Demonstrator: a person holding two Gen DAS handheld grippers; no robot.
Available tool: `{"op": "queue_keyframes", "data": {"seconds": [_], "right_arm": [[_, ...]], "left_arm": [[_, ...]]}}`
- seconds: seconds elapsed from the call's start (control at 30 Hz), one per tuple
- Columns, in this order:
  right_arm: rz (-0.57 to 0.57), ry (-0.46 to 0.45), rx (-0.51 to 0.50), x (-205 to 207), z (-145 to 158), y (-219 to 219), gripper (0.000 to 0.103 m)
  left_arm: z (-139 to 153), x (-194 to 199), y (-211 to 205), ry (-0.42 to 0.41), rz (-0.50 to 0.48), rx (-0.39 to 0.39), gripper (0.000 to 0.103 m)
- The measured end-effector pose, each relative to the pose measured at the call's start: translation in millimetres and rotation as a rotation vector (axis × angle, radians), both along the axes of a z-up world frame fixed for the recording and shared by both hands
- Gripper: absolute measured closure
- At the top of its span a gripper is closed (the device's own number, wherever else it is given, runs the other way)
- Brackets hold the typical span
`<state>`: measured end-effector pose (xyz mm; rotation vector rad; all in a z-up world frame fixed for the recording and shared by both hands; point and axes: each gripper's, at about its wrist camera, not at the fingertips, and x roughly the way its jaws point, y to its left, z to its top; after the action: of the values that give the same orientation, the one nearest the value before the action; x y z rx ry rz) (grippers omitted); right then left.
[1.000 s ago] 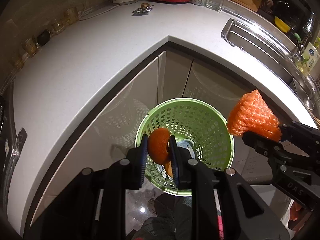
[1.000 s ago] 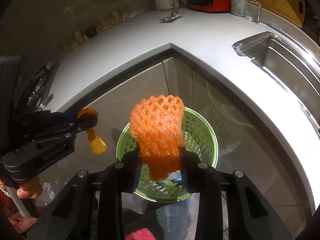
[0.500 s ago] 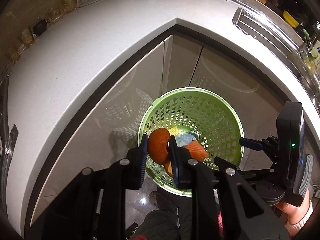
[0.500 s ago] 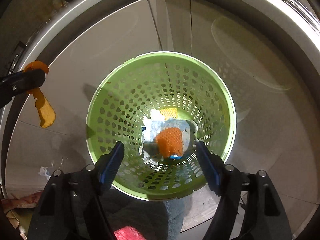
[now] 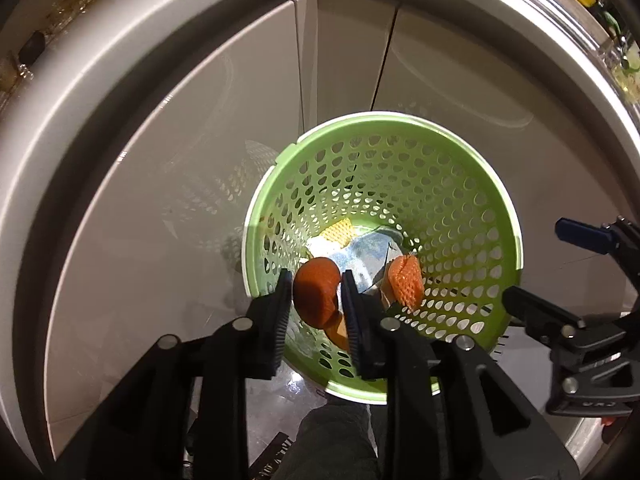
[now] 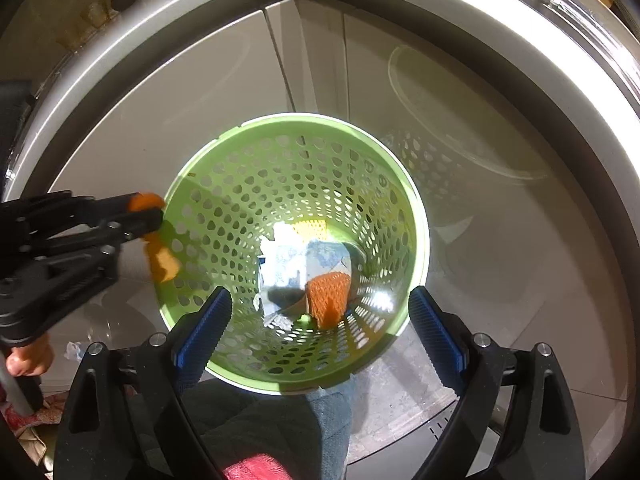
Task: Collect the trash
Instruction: 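Lower the orange peel and foam net over the green basket and release both, then move both open tools back over the foil blister pack and brown nut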
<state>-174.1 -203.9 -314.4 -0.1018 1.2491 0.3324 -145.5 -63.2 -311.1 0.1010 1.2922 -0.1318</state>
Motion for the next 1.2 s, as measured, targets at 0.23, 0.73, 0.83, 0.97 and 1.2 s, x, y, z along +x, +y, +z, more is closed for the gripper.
{"op": "queue_keyframes", "data": {"seconds": [0.23, 0.73, 0.83, 0.97, 1.2], "right_arm": [[-0.026, 0.000, -0.010, 1.6, 2.2, -7.6, 0.013], [-0.071, -0.182, 0.060, 1.4, 77.7, -8.9, 0.007], [-0.079, -0.228, 0.070, -1.6, 95.3, -10.1, 0.005], [-0.104, -0.279, 0.079, -4.7, 117.8, -13.8, 0.003], [-0.119, -0.311, 0.100, 36.3, 145.8, -23.7, 0.003]], "left_arm": [[-12.7, -1.6, -6.7, 0.039, -0.038, -0.012, 0.022], [132.8, -24.6, 26.1, -0.260, -0.040, -0.139, 0.008], [154.5, -32.3, 28.9, -0.313, -0.065, -0.143, 0.008], [175.1, -31.0, 33.6, -0.335, -0.037, -0.146, 0.008], [189.0, 4.7, 37.3, -0.370, -0.018, -0.183, 0.008]]}}
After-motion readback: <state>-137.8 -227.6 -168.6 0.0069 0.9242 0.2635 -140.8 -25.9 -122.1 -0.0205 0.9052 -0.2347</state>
